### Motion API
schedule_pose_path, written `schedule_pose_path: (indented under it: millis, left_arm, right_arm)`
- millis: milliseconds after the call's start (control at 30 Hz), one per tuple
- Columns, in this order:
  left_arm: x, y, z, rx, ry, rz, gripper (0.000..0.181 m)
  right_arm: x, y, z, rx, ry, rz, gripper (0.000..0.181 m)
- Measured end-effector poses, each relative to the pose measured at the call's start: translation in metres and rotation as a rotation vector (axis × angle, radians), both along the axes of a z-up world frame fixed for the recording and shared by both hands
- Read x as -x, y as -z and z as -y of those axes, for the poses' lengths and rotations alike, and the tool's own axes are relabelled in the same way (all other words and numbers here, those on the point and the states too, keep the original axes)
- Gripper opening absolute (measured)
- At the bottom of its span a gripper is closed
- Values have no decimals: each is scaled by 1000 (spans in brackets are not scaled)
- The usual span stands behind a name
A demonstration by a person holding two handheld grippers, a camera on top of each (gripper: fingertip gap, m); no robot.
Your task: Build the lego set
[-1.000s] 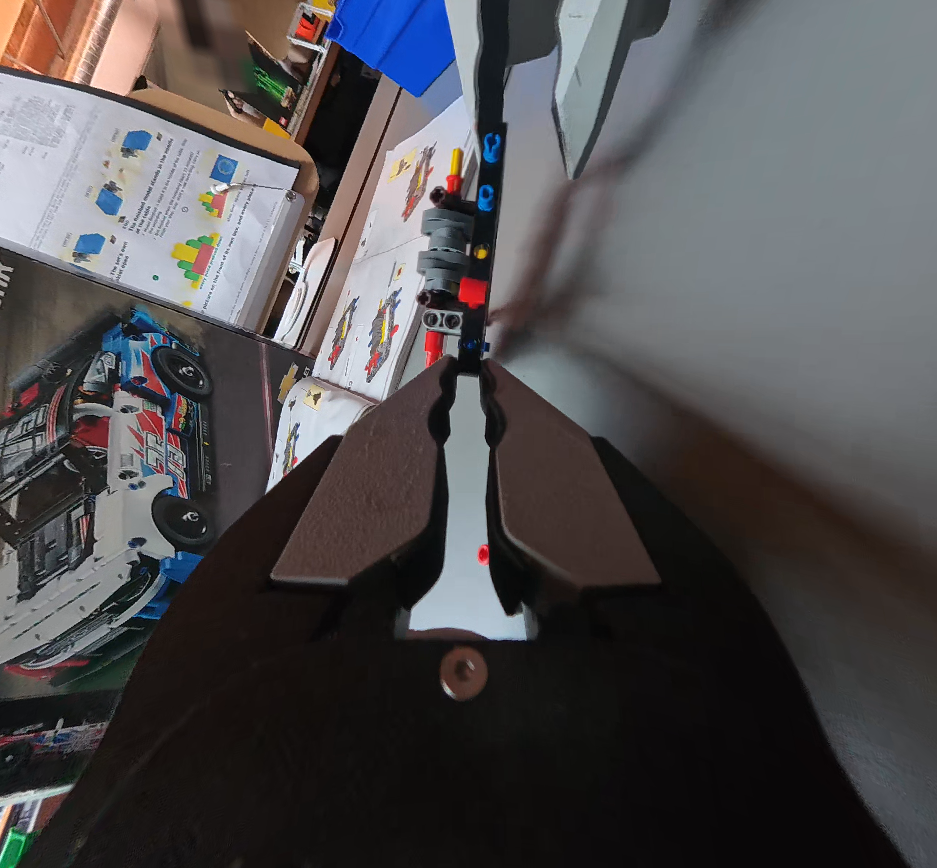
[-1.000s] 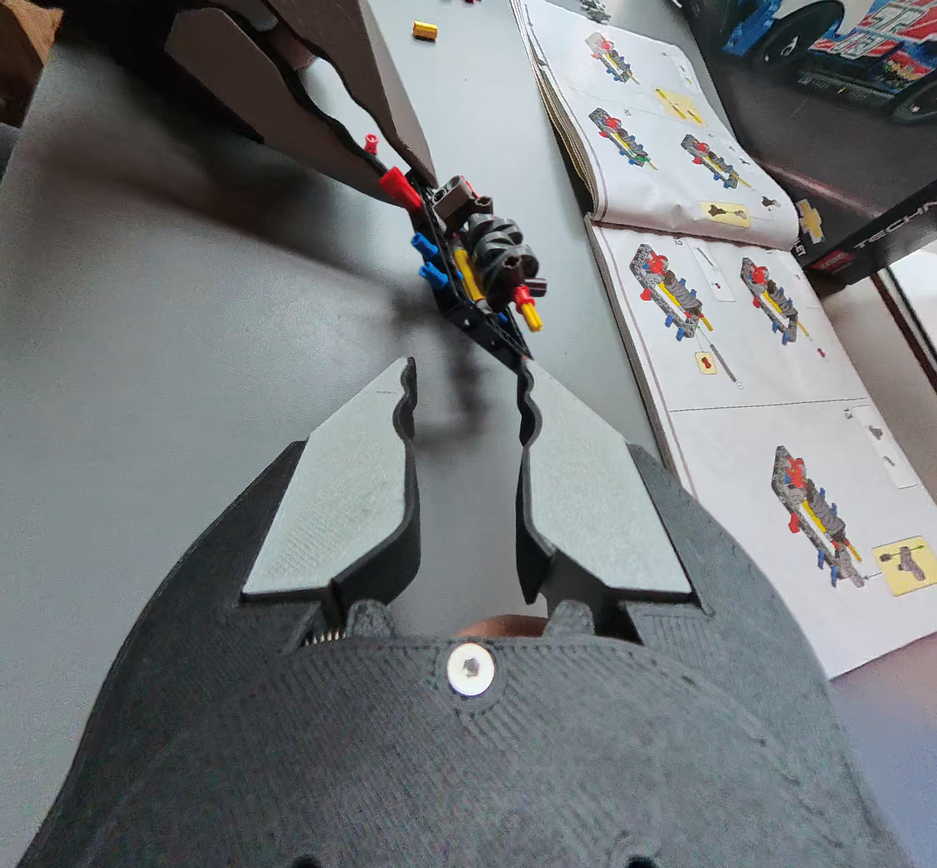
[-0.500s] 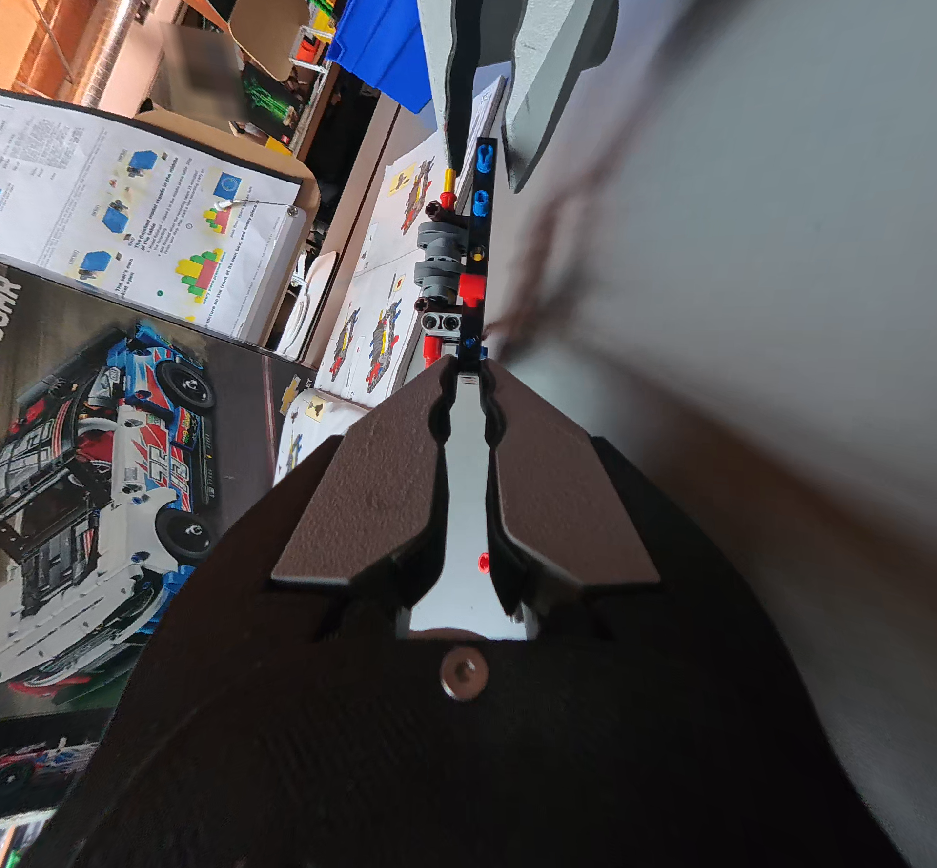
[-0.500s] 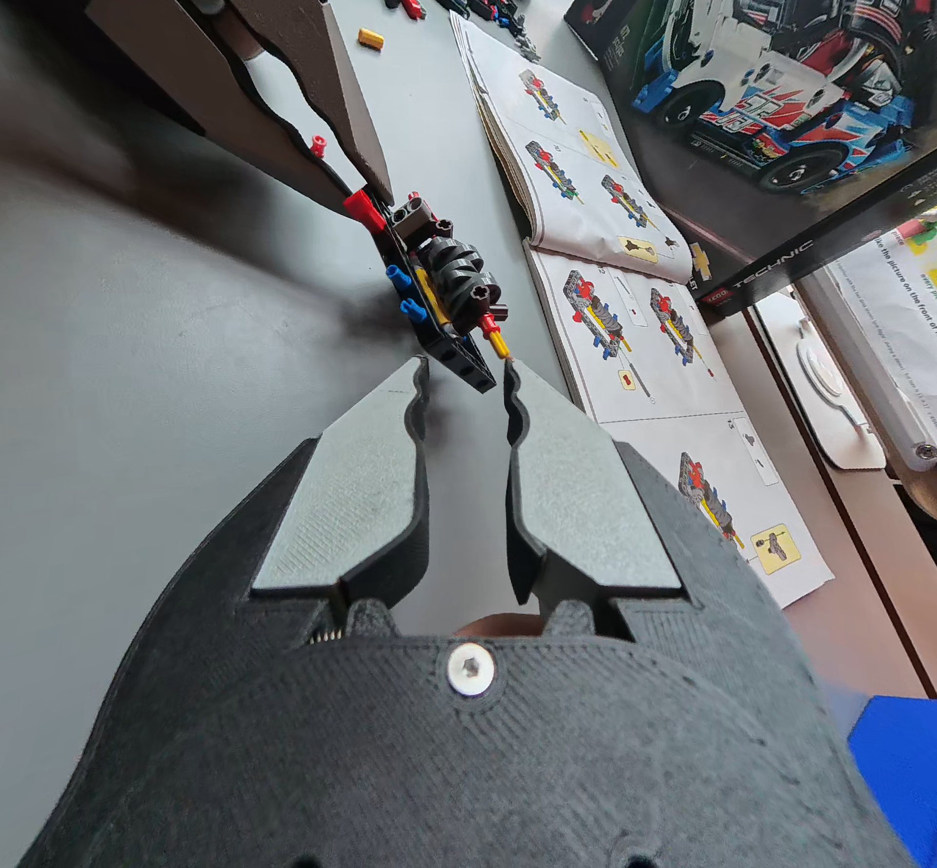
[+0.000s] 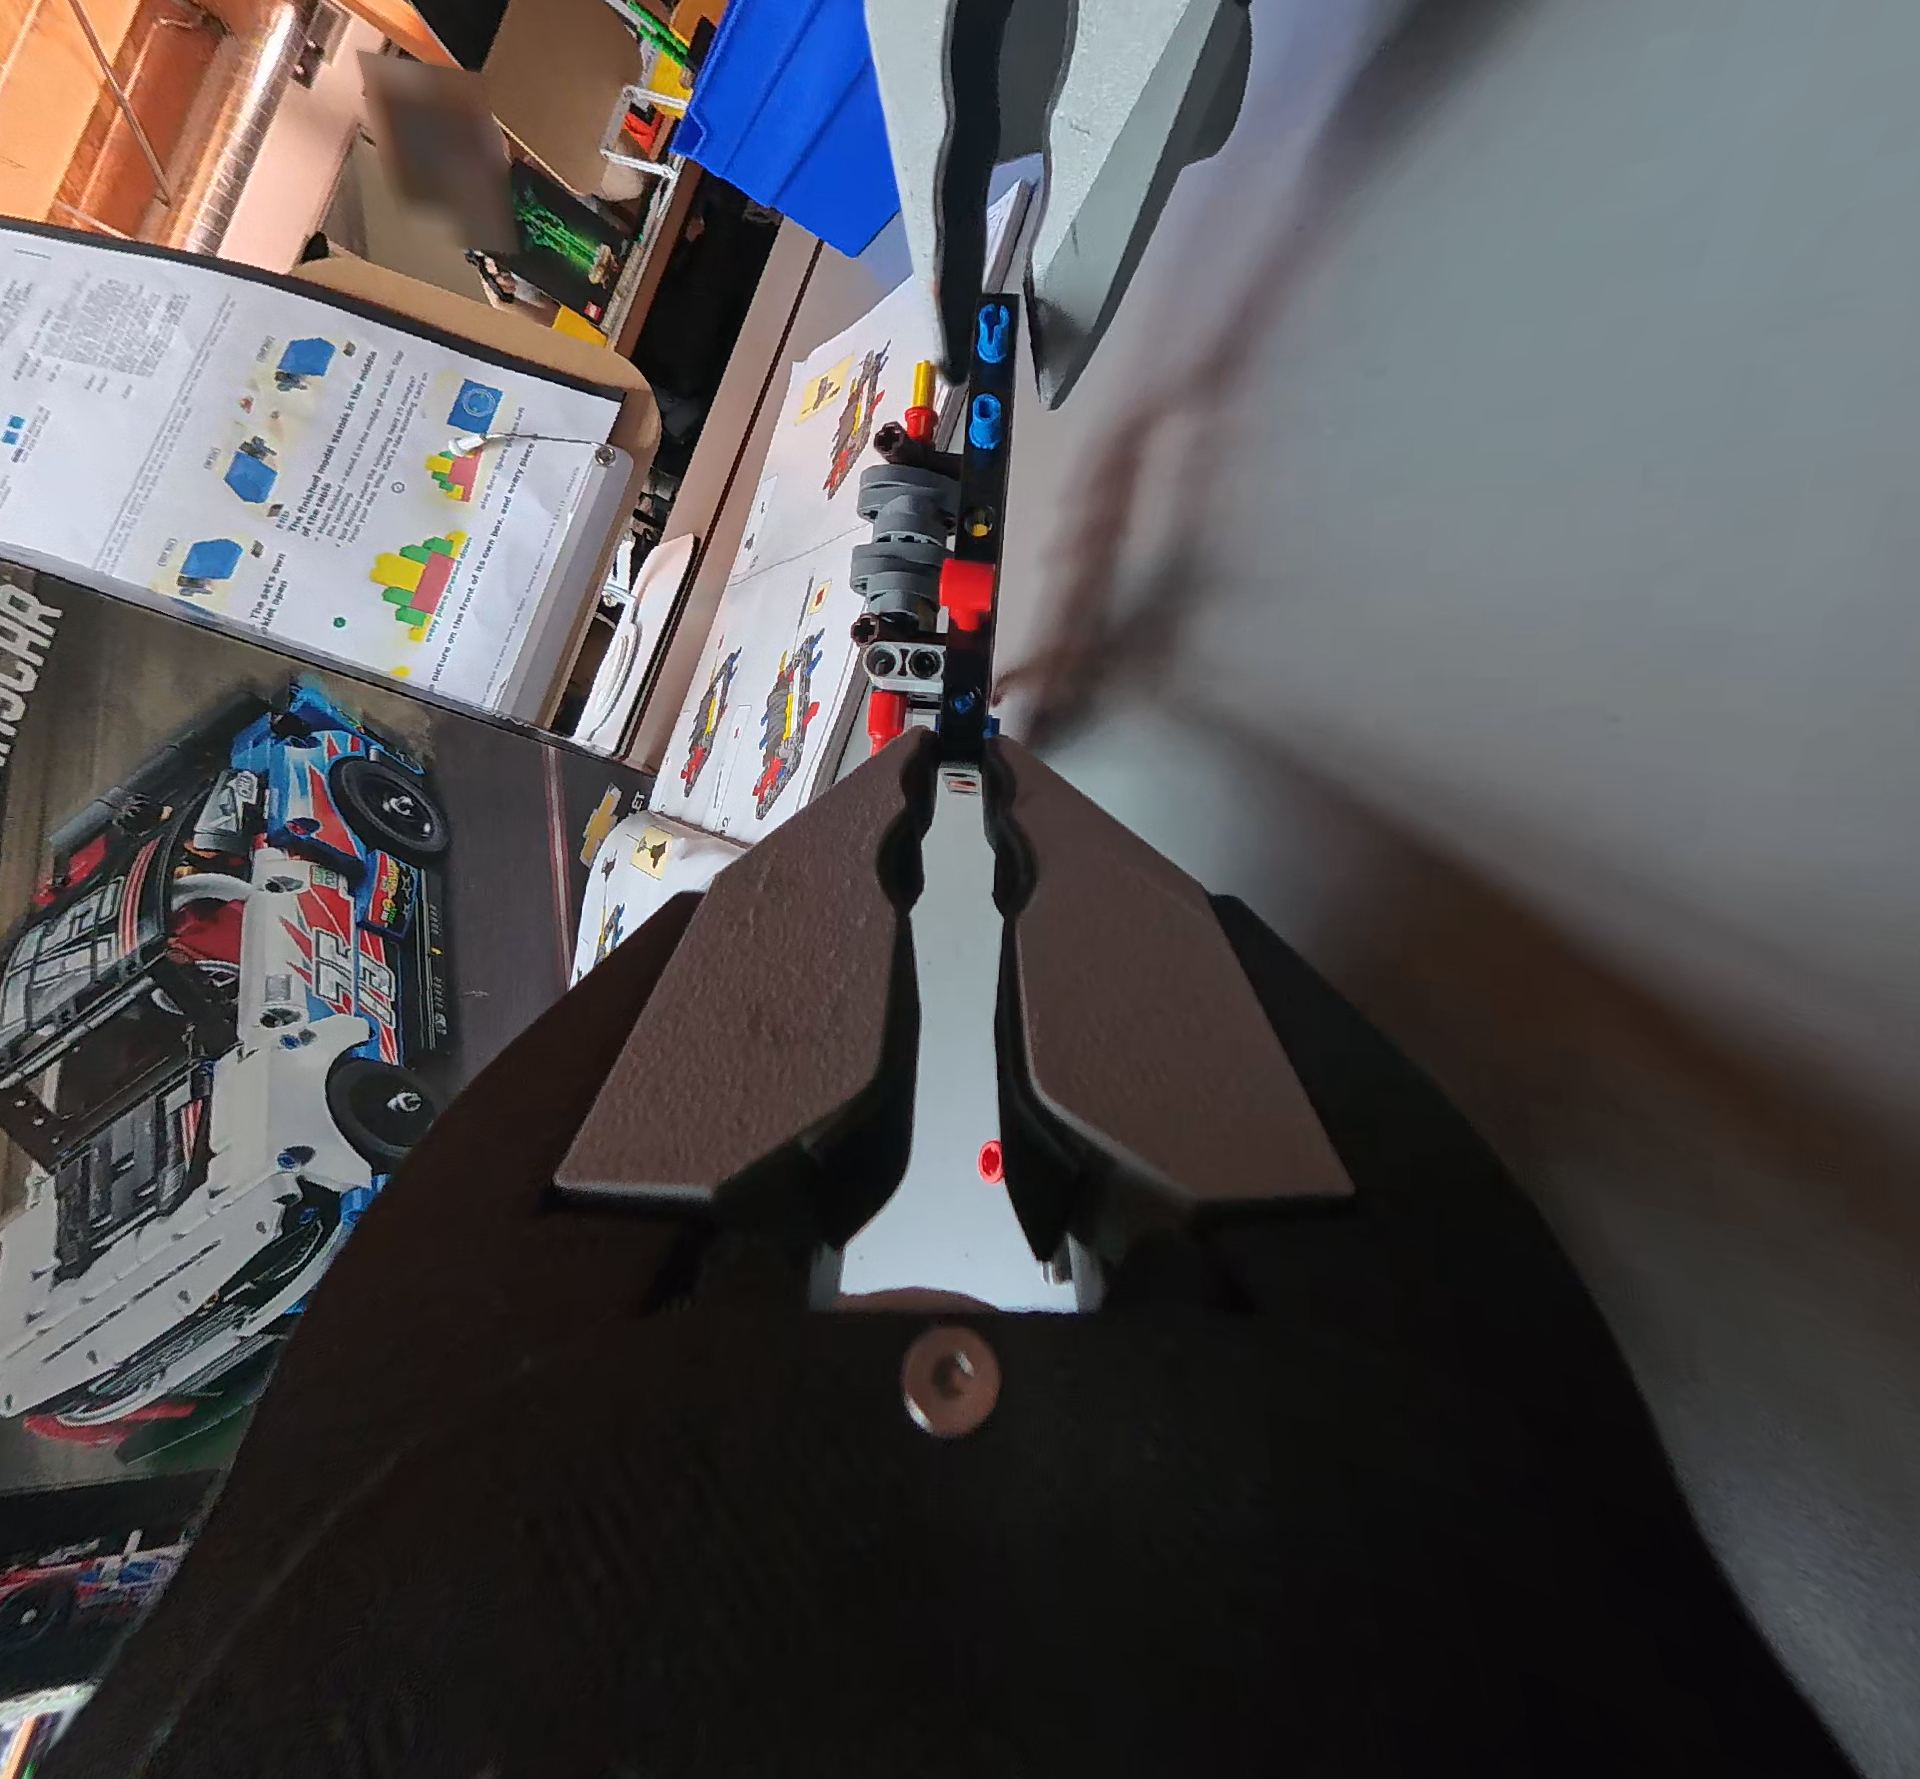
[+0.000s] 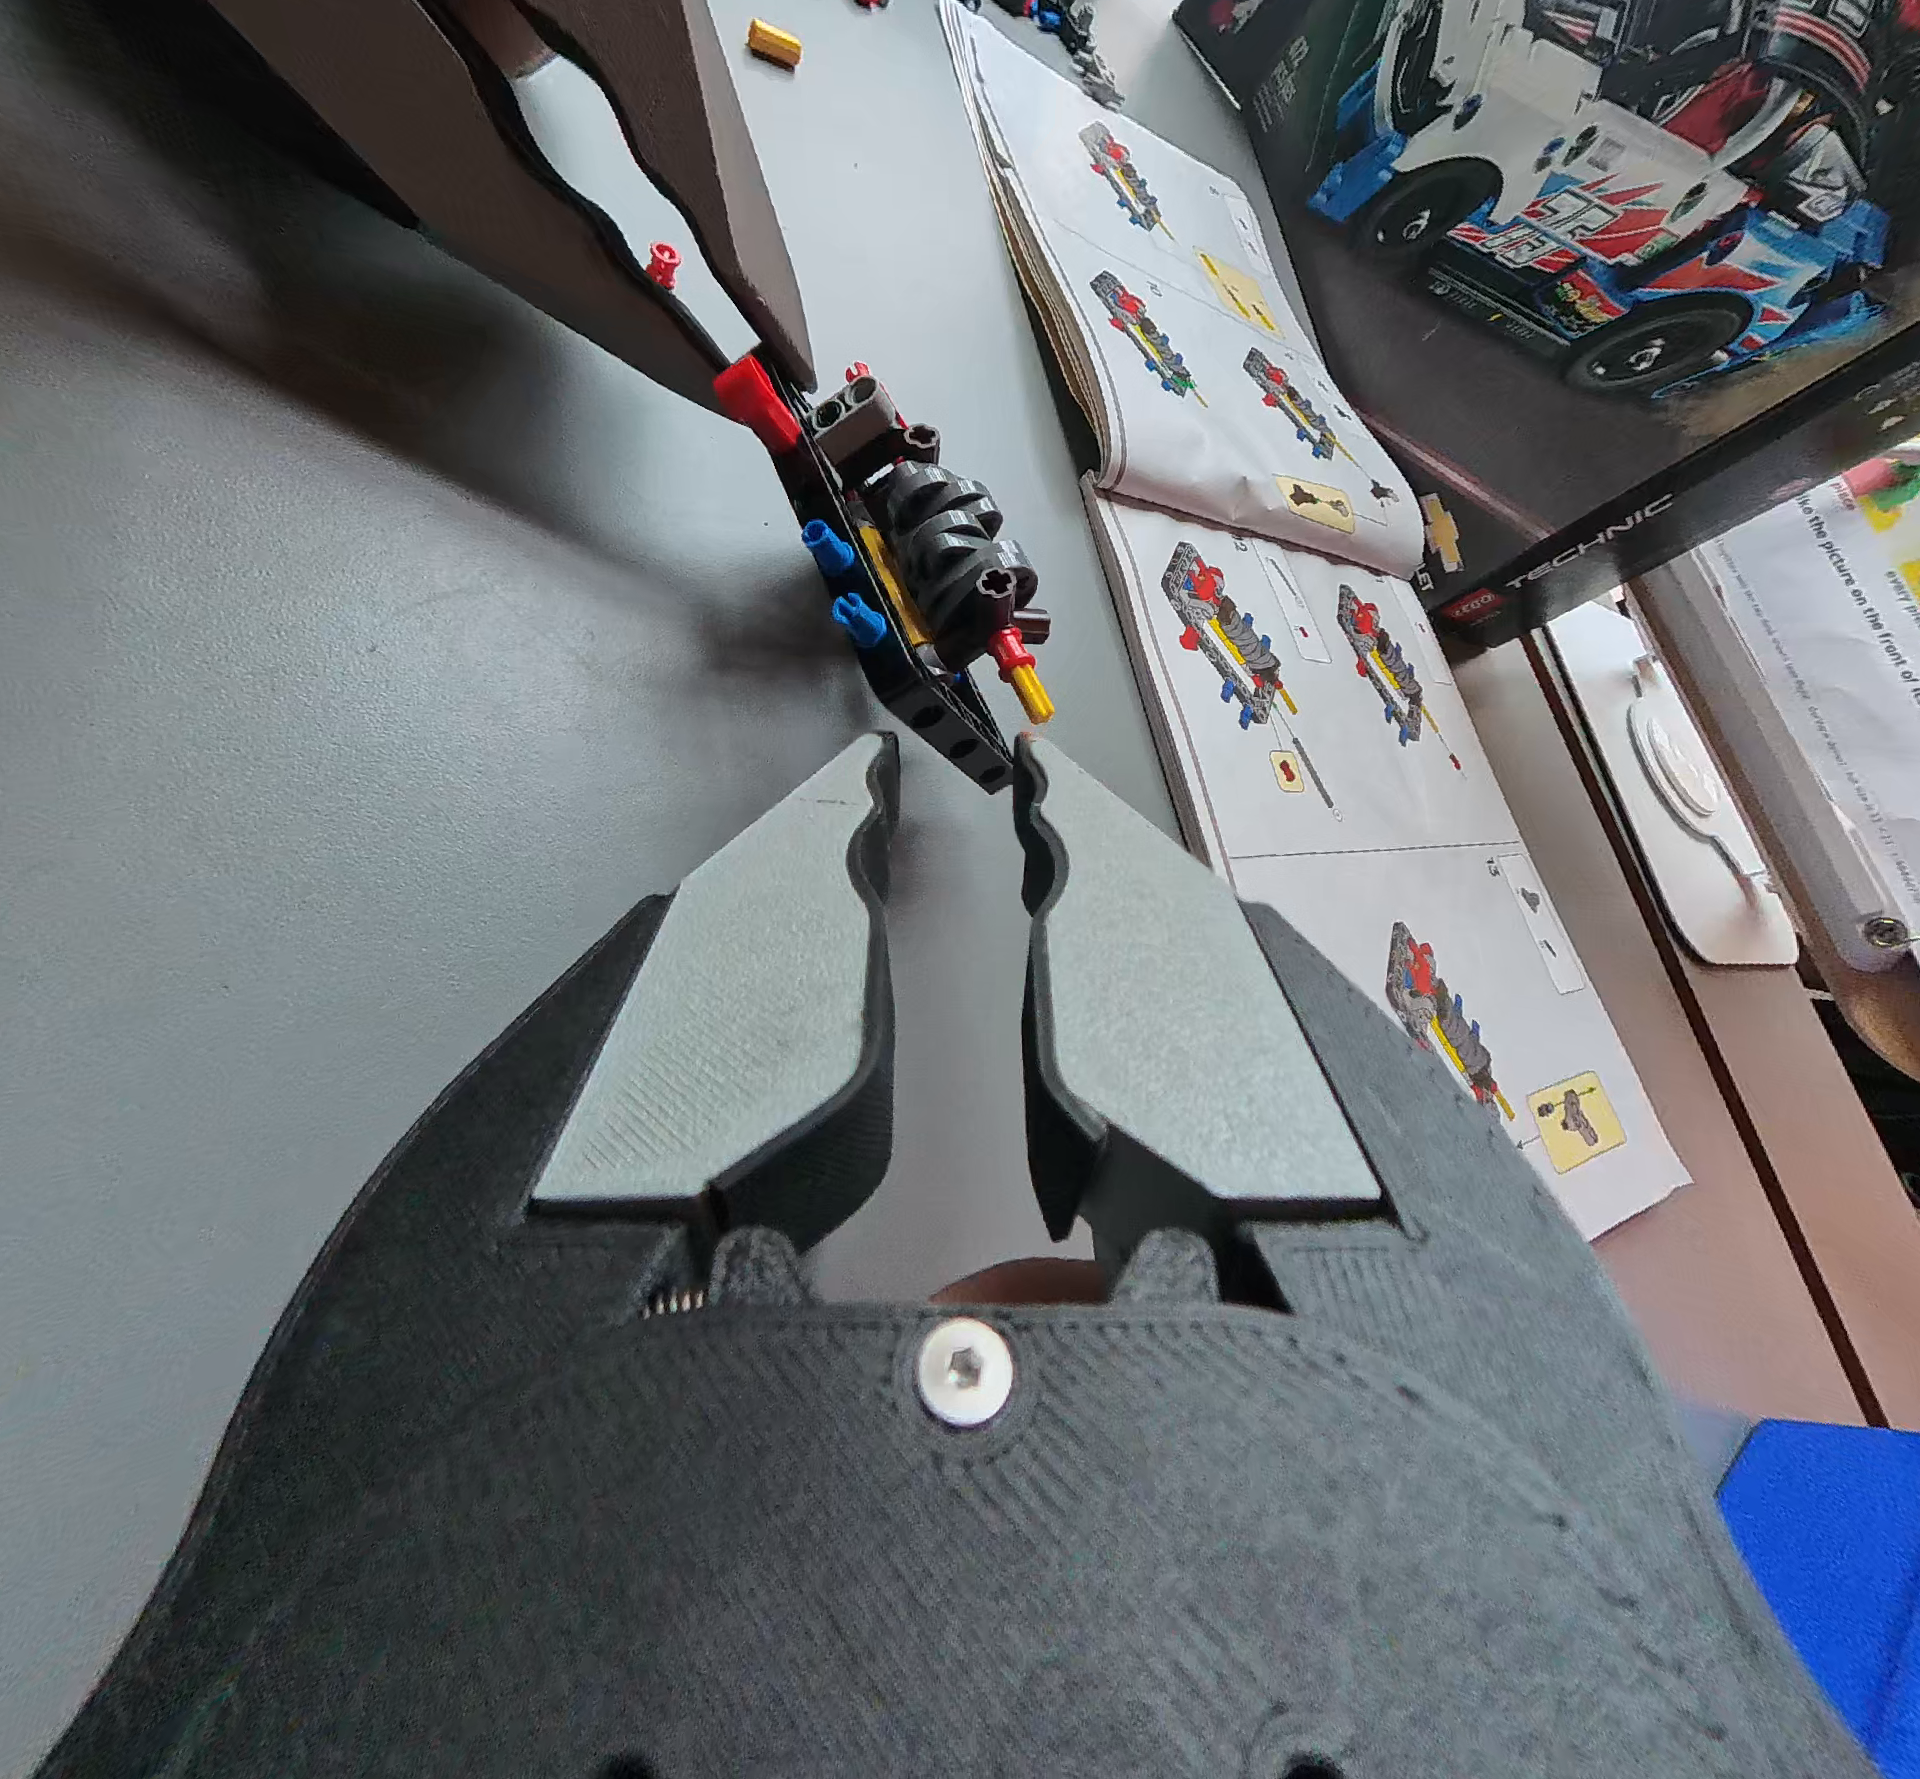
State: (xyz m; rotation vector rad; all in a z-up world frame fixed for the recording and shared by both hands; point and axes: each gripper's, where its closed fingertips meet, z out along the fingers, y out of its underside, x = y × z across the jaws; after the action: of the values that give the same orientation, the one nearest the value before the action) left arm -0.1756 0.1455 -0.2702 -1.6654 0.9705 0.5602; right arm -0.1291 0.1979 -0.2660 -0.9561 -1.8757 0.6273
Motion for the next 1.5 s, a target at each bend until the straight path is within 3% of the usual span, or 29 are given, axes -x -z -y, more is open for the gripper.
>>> schedule_pose_path:
  millis: [467,767,933,1133,1500]
  left_arm:
    - [-8,-6,6,-11,67,43,7]
    - [-15,-25,11,18,141,280,6]
    - [-18,-26,8,260,143,644,6]
    - [-19,-18,6,550,124,1035,6]
    - [-3,-6,-12,794,43,1215,8]
  right_arm:
    - [-5,-8,15,-78,-100,-59,9]
    - [-4,-31,10,86,-85,-148,15]
    - [-5,-32,8,251,-90,-126,15]
    - [-5,-5,2,483,-52,72,11]
    - [-7,14,-9,759,40,262,8]
